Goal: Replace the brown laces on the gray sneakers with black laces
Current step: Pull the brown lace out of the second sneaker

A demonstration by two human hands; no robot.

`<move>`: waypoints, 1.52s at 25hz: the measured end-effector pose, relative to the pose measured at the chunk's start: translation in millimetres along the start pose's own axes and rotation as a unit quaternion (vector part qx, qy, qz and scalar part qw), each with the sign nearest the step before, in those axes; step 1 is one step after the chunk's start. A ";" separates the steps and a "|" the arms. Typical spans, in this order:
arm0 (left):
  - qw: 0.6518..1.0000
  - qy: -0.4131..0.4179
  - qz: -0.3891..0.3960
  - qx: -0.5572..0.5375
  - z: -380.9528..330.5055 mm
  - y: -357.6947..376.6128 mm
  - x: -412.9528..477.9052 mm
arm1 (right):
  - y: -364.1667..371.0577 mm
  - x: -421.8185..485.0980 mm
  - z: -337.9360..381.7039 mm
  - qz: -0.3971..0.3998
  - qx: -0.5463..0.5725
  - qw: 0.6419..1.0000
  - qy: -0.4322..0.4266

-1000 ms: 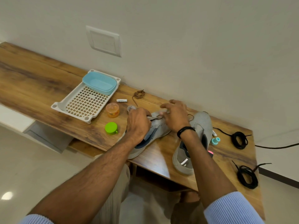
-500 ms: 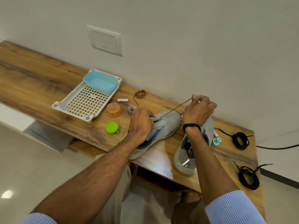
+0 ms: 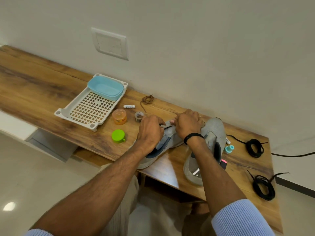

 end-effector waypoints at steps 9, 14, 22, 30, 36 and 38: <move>0.999 0.027 0.014 0.008 -11.9 10.0 1.3 | -17.0 -1.5 -8.5 -0.074 0.046 0.996 0.021; 1.000 0.011 -0.005 0.006 -8.6 1.8 8.0 | -1.9 2.5 10.2 -0.001 0.131 0.989 -0.063; 1.000 -0.015 -0.023 -0.003 -17.9 15.8 -2.9 | -61.0 -2.0 -35.1 -0.220 0.310 0.920 0.096; 0.985 -0.134 -0.072 -0.086 -4.2 14.4 6.5 | -72.3 -10.8 -65.1 -0.178 0.480 0.857 0.058; 0.964 -0.213 -0.032 -0.154 7.7 13.1 12.6 | -76.6 -18.9 -81.8 -0.149 0.570 0.808 0.026; 0.963 -0.223 -0.022 -0.147 7.9 13.5 12.0 | -95.3 -31.3 -93.6 -0.231 0.551 0.801 0.031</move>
Point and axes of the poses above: each hand's wrist, its own x-axis towards the middle knuckle, its own y-axis out of the palm, z = x × y, the point moved 10 cm from there along x, towards the middle knuckle, and after that the axes turned 11 degrees about -x, right-handed, at the moved point
